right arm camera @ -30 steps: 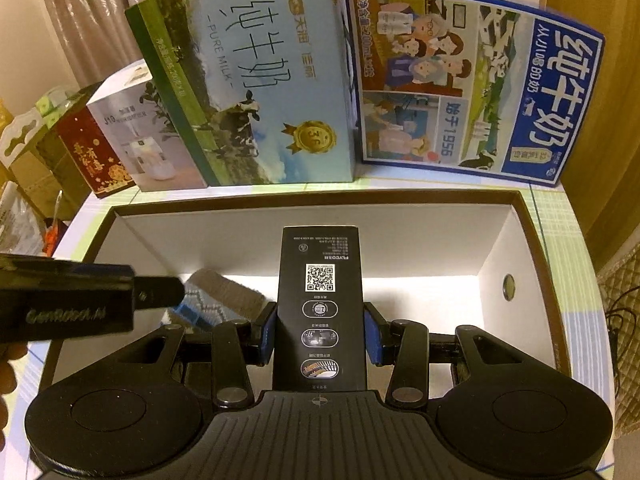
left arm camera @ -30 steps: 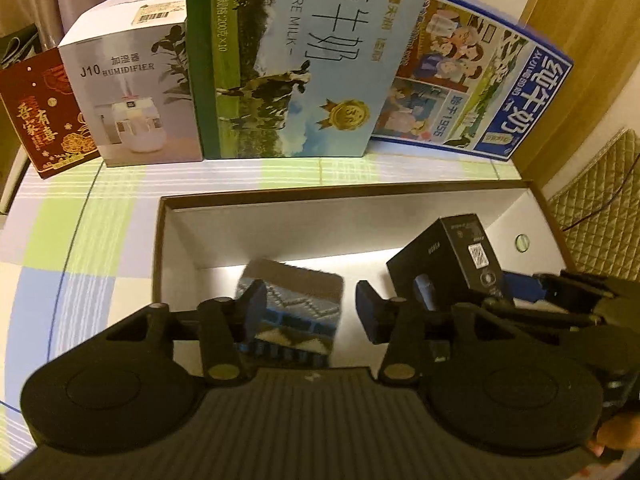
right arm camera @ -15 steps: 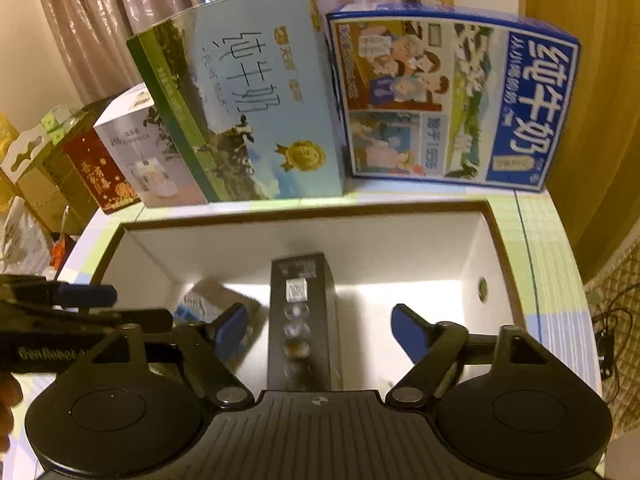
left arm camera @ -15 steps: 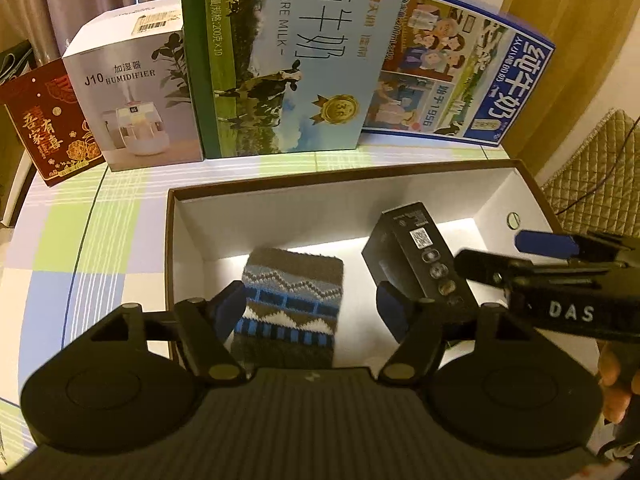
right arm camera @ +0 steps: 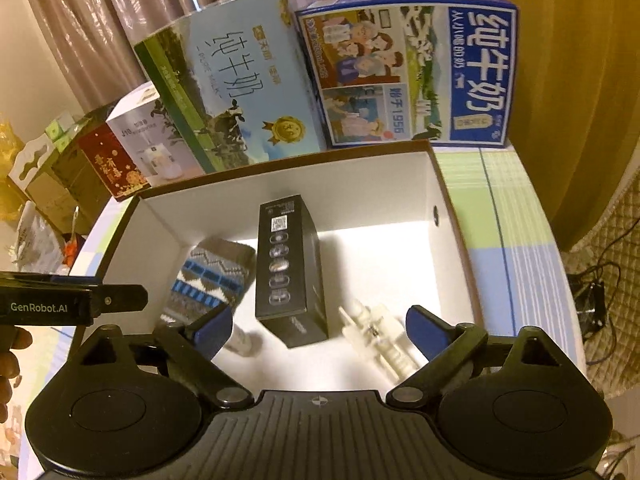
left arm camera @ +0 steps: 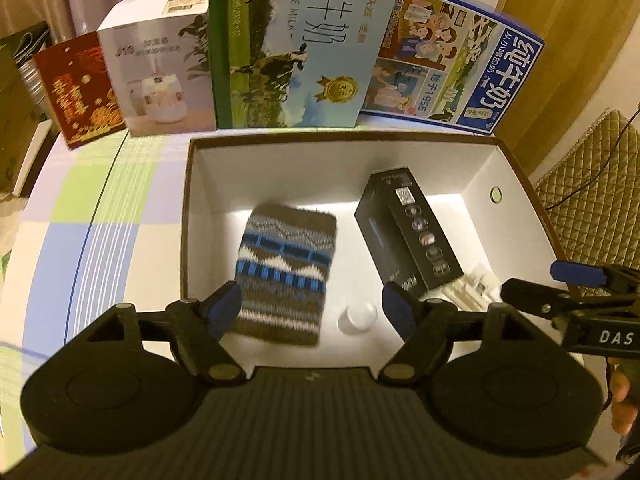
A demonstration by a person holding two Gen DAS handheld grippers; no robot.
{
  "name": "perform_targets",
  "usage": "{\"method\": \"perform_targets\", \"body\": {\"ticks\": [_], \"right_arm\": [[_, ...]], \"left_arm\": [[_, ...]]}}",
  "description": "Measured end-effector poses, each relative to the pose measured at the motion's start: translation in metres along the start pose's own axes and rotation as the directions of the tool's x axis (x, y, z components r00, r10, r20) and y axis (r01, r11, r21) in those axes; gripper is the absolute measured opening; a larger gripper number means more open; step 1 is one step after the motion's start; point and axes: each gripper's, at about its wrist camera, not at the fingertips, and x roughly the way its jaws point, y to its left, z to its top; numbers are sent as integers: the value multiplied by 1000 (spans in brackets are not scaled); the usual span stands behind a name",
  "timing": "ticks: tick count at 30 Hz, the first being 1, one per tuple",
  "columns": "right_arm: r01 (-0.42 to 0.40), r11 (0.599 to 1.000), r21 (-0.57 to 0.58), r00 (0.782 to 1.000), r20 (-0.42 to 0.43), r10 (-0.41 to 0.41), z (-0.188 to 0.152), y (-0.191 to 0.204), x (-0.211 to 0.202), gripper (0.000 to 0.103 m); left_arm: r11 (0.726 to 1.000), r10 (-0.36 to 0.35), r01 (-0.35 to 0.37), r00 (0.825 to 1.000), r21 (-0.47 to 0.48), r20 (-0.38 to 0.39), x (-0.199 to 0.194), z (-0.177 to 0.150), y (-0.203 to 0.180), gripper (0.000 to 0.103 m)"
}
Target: Organize objects
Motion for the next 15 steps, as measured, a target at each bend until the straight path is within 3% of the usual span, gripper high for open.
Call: {"method": "perform_targets", "body": {"ticks": [15], "right_arm": [[-29,999,25,998,58,28,-35,7,-59,95]], "left_arm": [[999,14,-13,999,-29,29,-56,-51,-13,75]]}}
